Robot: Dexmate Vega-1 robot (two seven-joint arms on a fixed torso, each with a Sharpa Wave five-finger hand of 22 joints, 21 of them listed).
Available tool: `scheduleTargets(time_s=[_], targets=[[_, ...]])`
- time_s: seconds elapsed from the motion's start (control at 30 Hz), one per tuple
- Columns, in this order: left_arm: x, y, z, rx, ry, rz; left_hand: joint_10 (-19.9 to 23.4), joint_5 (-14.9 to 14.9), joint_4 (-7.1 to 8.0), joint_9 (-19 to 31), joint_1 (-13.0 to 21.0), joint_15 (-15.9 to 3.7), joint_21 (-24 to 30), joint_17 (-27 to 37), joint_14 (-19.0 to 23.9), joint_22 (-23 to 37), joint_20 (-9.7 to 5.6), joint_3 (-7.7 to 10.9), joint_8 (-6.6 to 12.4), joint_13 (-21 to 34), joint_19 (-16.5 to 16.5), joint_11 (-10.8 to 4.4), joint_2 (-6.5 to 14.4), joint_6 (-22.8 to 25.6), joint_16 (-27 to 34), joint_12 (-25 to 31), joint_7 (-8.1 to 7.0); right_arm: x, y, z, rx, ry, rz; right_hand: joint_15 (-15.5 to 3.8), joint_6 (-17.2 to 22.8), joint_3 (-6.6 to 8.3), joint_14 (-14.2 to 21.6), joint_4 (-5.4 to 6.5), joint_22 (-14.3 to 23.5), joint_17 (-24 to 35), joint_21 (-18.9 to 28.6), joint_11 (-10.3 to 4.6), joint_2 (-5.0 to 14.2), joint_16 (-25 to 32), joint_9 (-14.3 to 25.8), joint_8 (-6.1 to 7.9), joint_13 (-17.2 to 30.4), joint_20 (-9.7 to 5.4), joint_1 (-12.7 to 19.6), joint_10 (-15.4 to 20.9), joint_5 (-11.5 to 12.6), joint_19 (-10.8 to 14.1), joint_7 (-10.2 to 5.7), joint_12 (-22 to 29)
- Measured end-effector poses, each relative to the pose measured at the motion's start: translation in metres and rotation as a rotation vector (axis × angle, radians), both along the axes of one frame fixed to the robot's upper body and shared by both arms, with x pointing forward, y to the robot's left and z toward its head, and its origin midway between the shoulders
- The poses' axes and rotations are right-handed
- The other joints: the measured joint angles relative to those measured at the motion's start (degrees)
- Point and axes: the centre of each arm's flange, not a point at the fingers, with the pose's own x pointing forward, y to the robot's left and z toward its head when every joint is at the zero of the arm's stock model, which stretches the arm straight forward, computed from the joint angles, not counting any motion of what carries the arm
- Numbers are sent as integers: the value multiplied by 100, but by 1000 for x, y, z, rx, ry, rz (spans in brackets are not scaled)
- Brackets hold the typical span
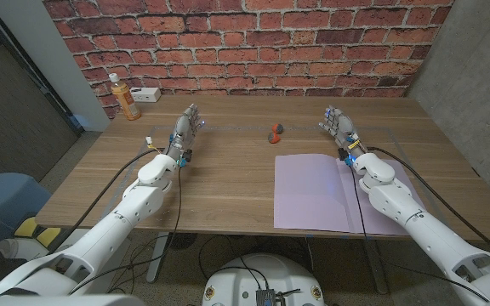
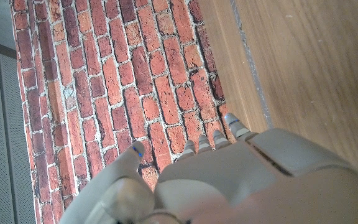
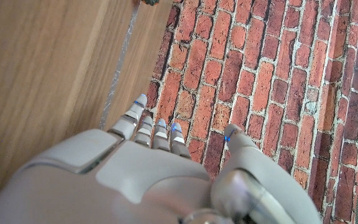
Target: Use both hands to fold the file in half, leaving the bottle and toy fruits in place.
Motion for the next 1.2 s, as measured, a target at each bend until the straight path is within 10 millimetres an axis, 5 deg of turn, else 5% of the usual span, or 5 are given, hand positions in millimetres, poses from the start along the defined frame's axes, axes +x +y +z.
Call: scheduleTargets(time_s=[0.27,0.63,1.03,1.07,1.2], targets=[[-5,-8,5,75,-20,46,-7,-26,-113,27,115,287,39,-17,-3,7,197,114,103,27,13,268,94,1,55,173,0,-4,-3,-3,0,6,-4,48,85,79,97,-78,0,-16,0,60,97,32,0,39,0,8,97,108,0,135,85,44],[-14,-28,19,308,-78,151,25,-154,-220,26,356,316,33,-16,-32,6,268,265,103,26,85,298,186,13,55,173,72,-10,-6,-6,2,24,-15,91,202,127,219,-126,-5,-12,0,120,158,45,0,65,-1,31,157,248,0,235,113,85],[-9,-31,9,547,-94,283,25,-218,-216,26,386,336,-50,0,-12,6,331,305,76,26,42,298,216,66,18,173,82,-18,-6,-6,-11,14,-8,101,361,103,228,-150,0,-1,0,110,119,45,-1,65,-2,62,118,299,-24,265,110,85],[-24,-62,43,678,-204,245,25,-239,-216,26,386,336,-50,0,-12,6,331,305,76,26,42,297,216,66,18,173,82,-17,-8,-9,-5,30,-27,121,361,103,248,-150,0,-1,0,124,119,45,-1,65,-2,62,118,312,-24,265,110,85],[-24,-66,41,766,-226,270,3,-263,-190,25,427,336,-97,0,-12,6,331,331,54,26,42,275,228,81,14,140,66,-20,-10,-9,-6,28,-27,122,361,103,249,-150,-1,-1,0,141,119,45,-1,65,-2,62,118,330,-24,265,111,85]])
